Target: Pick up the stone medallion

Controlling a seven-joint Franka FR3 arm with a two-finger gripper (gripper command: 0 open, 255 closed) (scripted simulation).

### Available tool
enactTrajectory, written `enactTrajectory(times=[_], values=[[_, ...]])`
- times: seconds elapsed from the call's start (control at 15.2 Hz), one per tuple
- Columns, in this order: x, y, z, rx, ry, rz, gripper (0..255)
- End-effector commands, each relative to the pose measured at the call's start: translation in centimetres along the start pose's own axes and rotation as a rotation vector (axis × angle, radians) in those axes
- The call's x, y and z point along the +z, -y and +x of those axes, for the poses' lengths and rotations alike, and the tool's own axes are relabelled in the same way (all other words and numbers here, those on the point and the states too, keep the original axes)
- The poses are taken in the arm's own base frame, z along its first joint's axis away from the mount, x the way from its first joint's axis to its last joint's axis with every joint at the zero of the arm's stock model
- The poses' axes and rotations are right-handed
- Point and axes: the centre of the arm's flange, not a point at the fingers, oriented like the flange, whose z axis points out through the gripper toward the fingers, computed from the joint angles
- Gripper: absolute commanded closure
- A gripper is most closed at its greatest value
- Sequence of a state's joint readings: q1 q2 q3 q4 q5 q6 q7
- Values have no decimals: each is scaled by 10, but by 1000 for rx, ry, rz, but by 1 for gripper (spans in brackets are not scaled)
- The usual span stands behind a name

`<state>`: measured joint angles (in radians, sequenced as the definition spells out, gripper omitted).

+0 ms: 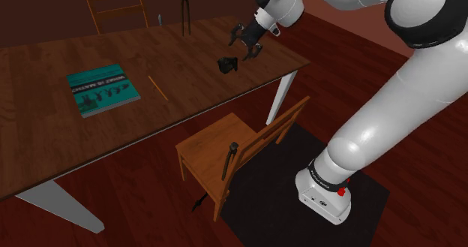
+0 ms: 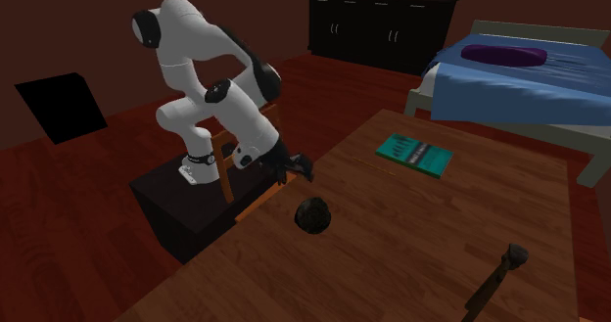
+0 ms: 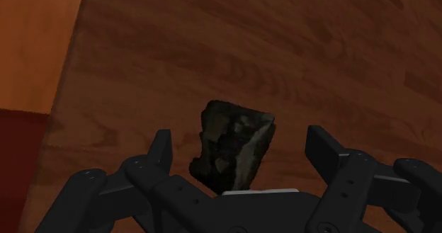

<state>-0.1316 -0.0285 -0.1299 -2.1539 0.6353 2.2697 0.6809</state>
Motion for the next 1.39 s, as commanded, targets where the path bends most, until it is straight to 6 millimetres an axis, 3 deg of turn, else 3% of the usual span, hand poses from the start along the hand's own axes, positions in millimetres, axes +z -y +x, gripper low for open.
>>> enactTrajectory(times=[0.0,0.2,0.79,0.86,1.32], values=[[17,0,22,103,11,50,0],[40,-4,51,240,27,114,0],[74,-20,63,240,27,114,0],[74,-20,64,240,27,114,255],[73,-21,63,240,27,114,255]])
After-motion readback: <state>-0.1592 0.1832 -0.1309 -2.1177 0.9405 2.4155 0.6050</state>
